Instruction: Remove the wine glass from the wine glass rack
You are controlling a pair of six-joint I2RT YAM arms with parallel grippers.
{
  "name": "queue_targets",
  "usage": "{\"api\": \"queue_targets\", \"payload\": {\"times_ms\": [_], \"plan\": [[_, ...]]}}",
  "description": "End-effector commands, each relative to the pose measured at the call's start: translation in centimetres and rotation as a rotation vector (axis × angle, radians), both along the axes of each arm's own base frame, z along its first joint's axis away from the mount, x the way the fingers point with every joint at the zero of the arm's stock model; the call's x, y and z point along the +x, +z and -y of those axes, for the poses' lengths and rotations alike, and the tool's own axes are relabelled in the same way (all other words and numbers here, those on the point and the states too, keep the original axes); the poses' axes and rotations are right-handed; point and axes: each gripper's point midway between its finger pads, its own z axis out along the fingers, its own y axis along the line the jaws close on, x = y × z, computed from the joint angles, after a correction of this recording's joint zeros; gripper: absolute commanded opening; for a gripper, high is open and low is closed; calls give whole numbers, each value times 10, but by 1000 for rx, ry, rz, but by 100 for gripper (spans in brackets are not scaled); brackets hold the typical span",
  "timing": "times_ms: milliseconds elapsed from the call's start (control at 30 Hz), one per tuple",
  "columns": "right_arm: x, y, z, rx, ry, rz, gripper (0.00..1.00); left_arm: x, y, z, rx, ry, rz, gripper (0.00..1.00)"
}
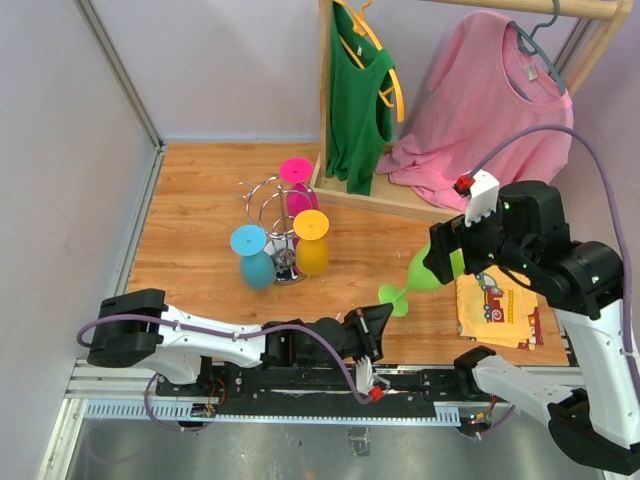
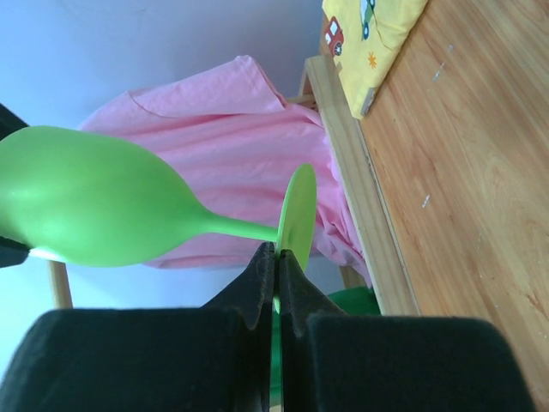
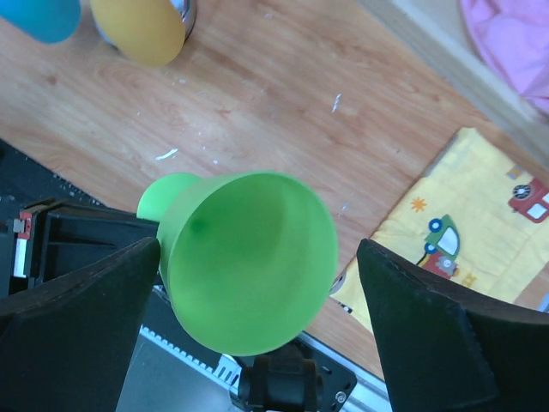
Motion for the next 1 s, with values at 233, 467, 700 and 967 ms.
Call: {"api": "queue_targets", "payload": {"times_ms": [233,467,700,967], "plan": [[4,24,-5,57,3,44,96,0,11,2,-50,5,23,0],[-7,19,-20,103,83,-16,89,0,9,2,-40,3,35,0],[-20,16,-30,144,148,-74,76,1,8,5,-32,4,43,0],[-31,-1,-32,139,173,-144,64,3,9,8,-37,12,46,0]]}}
